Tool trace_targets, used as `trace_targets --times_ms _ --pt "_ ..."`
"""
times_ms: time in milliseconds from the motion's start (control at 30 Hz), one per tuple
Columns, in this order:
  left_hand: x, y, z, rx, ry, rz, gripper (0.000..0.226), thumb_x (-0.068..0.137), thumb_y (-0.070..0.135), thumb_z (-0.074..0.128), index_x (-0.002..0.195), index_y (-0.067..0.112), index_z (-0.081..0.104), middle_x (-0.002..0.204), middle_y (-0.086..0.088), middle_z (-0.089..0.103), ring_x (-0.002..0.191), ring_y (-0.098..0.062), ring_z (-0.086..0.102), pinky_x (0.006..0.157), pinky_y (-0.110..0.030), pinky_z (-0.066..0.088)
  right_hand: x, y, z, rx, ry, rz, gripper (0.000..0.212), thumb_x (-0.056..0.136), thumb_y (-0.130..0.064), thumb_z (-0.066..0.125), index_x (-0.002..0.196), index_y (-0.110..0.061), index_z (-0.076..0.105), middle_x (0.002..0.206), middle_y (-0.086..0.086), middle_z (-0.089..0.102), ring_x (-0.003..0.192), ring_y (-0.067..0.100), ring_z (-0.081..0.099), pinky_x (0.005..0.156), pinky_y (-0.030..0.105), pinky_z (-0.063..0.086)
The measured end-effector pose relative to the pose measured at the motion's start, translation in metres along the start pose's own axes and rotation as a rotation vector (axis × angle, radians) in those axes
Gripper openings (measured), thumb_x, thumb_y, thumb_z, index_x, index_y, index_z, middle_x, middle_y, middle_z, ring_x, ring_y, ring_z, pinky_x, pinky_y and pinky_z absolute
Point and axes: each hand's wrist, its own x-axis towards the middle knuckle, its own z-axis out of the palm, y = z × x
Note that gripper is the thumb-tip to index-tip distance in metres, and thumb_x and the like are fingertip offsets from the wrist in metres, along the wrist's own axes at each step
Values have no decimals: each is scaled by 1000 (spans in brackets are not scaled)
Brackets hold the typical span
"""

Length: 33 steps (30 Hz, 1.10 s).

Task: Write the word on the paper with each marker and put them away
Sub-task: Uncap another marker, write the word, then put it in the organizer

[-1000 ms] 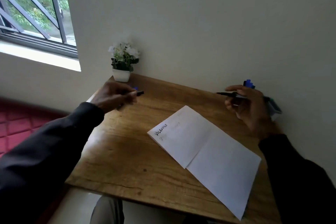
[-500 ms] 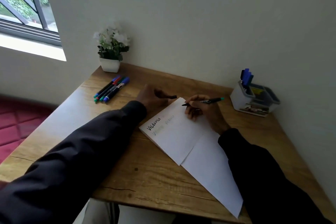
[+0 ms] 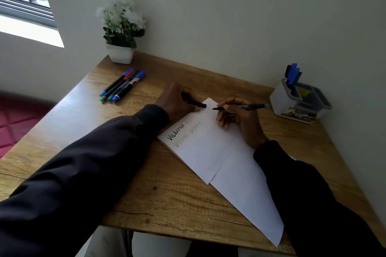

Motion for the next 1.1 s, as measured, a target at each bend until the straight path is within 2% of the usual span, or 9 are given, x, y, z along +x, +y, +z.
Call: trace_targets --times_ms 200,433,567,767,967,1100 --pt "1 -1 0 17 -8 16 17 74 18 85 89 17 78 89 4 75 83 -6 70 78 -30 60 -2 0 0 30 74 -32 18 89 -12 56 88 0 69 70 22 66 54 31 57 49 28 44" --pt "4 -5 3 30 7 37 18 74 18 86 89 12 78 88 4 74 80 -5 69 73 -21 58 -3 -2 0 61 57 -23 16 88 -10 54 83 -4 69 66 20 64 51 29 55 46 27 42" --pt "5 -7 4 27 38 49 18 72 18 88 85 11 79 82 3 73 75 -6 68 63 -14 53 -3 -1 0 55 61 -43 16 87 -9 54 83 -2 68 65 21 64 51 30 54 45 27 41" --pt "7 -7 5 45 38 53 19 73 21 87 85 10 77 85 1 74 77 -7 69 65 -17 56 -4 -2 0 35 27 -46 18 88 -9 52 87 4 65 65 21 63 47 28 54 45 25 41" --pt "8 -9 5 38 41 63 17 73 17 86 86 9 77 84 1 73 78 -9 69 66 -18 55 -4 0 0 -78 -18 -65 14 96 0 52 90 1 65 68 23 65 48 30 57 44 26 44" --pt "9 -9 5 41 33 70 16 75 16 85 87 9 77 86 0 73 78 -5 68 67 -16 55 -1 -1 3 -215 -114 -105 9 94 -5 59 92 -1 66 72 24 68 49 32 60 43 28 47"
